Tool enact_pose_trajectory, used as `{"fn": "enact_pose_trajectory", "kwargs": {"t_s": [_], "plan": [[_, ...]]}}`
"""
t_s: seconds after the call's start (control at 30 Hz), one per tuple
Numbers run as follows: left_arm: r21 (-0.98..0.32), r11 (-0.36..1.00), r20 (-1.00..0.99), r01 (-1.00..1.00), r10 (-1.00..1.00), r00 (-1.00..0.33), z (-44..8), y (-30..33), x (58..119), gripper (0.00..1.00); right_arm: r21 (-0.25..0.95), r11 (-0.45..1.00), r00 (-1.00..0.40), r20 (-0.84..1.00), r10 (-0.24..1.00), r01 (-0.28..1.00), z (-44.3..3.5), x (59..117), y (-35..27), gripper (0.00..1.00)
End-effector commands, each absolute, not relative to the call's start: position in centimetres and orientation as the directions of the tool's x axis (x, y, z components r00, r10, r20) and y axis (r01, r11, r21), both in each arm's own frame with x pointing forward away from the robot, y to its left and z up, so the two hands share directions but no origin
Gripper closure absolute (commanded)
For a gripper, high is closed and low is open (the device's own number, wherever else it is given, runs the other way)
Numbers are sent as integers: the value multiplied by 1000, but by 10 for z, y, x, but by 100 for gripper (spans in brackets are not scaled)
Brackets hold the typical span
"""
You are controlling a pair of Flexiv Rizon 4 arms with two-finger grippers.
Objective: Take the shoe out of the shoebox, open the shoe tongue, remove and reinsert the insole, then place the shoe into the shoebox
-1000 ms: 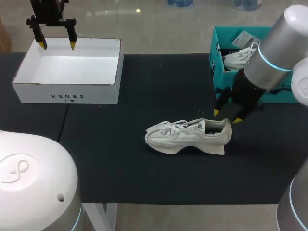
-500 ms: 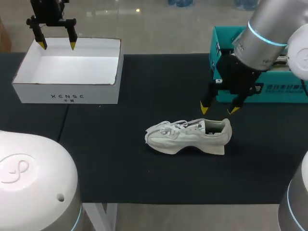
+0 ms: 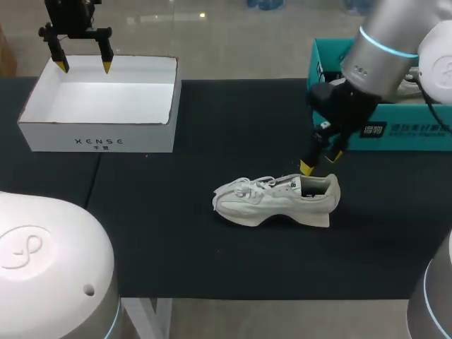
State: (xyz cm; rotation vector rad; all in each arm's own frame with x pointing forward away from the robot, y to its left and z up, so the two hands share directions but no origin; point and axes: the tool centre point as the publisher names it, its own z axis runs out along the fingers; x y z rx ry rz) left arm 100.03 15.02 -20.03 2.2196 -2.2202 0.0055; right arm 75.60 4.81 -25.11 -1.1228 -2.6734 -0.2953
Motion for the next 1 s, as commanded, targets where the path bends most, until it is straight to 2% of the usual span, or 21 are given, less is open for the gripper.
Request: {"fn": "enact_pose_trajectory", "kwargs": {"t_s": [0.03,0.07,0.1,0.2,0.3,0.63,0.73,1.0], "plan": [[0,0,2,-1000,-1000,0,-200,150,1000,0,62,982,-977,133,169,179,-238,757,32,0],[0,0,2,-1000,-1000,0,-200,150,1000,0,15,990,-984,114,137,140,-236,755,29,0],[0,0,2,-1000,-1000,0,-200,150,1000,0,6,998,-994,89,65,66,-233,753,26,0],[0,0,2,-1000,-1000,0,-200,150,1000,0,-7,999,-998,42,-43,-44,-226,747,16,0],[0,0,2,-1000,-1000,0,-200,150,1000,0,-6,997,-997,8,-82,-82,-224,744,5,0],[0,0,2,-1000,-1000,0,-200,150,1000,0,71,994,-996,-51,-77,-81,-235,749,-9,0],[0,0,2,-1000,-1000,0,-200,150,1000,0,91,996,-1000,18,-17,-16,-235,756,-3,0],[0,0,2,-1000,-1000,0,-200,150,1000,0,91,996,-1000,18,-17,-16,-235,756,-3,0]]}}
